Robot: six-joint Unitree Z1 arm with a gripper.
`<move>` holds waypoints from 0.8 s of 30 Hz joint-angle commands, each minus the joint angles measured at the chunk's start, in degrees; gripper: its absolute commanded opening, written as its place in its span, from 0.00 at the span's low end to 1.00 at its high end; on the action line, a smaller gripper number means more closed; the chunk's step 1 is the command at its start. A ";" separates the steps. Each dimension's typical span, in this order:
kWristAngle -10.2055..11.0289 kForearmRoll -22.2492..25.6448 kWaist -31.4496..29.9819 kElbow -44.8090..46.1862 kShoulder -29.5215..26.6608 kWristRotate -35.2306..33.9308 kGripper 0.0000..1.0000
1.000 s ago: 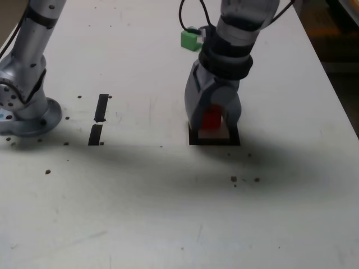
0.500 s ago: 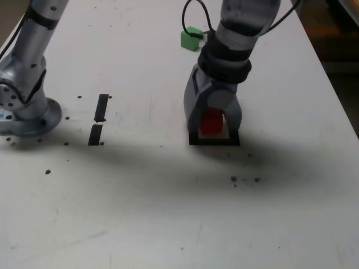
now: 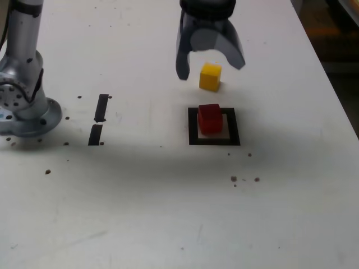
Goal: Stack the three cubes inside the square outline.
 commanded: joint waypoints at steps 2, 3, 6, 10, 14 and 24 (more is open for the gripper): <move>3.08 0.23 2.45 0.13 -0.53 5.13 0.98; 5.23 0.19 3.35 0.45 -0.60 7.68 0.98; 9.48 -0.07 4.51 1.32 0.07 11.76 0.97; 10.70 -0.97 5.09 1.29 3.29 13.96 0.96; 8.02 -3.79 5.18 1.15 6.43 14.41 0.94; 5.36 -8.34 5.18 1.00 9.38 13.12 0.78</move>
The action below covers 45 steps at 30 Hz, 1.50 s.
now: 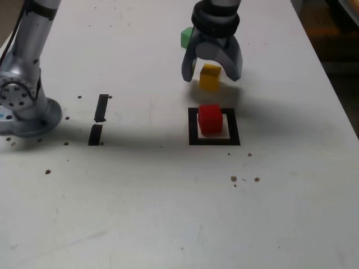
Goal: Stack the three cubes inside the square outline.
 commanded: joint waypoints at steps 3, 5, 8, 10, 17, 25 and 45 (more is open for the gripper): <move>0.36 -0.46 -0.02 -0.46 0.10 0.01 0.67; 0.51 -0.95 -0.02 -0.44 0.22 0.23 0.59; 0.59 -1.86 -0.02 -0.39 0.42 0.72 0.48; 0.54 -2.62 -0.02 -0.42 0.49 1.07 0.40; 0.44 -3.73 0.24 -0.63 1.04 1.50 0.29; 0.37 -3.65 0.33 -0.85 1.06 1.49 0.29; 0.32 -3.08 0.34 -0.85 1.28 1.58 0.29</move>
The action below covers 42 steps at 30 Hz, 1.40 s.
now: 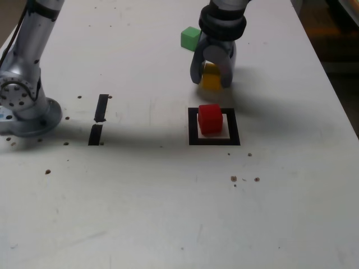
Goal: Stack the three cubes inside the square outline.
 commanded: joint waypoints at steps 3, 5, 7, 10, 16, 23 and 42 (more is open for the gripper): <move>0.17 0.17 0.10 -0.26 0.57 0.06 0.29; 0.19 1.08 0.09 -0.78 0.25 0.03 0.29; 0.17 3.11 0.08 -1.88 -0.80 -0.31 0.29; -0.07 8.35 -0.03 -4.50 -3.80 -1.67 0.28; -3.92 17.73 -3.07 -8.71 -12.65 -10.05 0.18; -8.71 18.60 -10.72 -9.48 -16.13 -22.43 0.12; -8.27 17.39 -18.06 -8.87 -6.05 -32.76 0.12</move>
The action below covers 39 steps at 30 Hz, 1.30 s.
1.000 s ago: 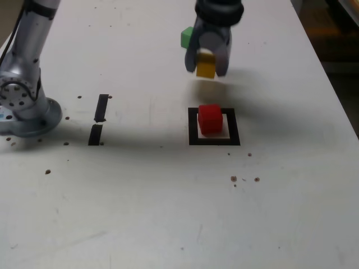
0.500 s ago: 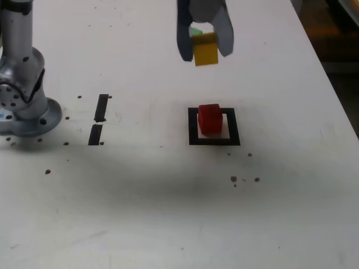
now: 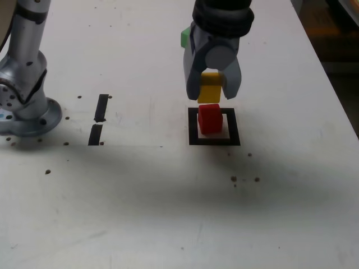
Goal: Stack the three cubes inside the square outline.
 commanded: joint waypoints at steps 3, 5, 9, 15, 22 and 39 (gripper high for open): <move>0.54 -0.52 -0.77 0.64 0.40 -0.82 0.12; 0.63 -1.11 -0.91 1.36 0.72 -0.97 0.13; 0.47 -2.62 -0.94 2.88 1.20 -0.99 0.14; 1.13 -4.25 -0.94 3.75 1.30 -0.99 0.15; 1.26 -6.20 -0.94 4.18 1.94 -0.99 0.20; 0.08 -6.41 -0.51 3.42 0.73 0.23 0.97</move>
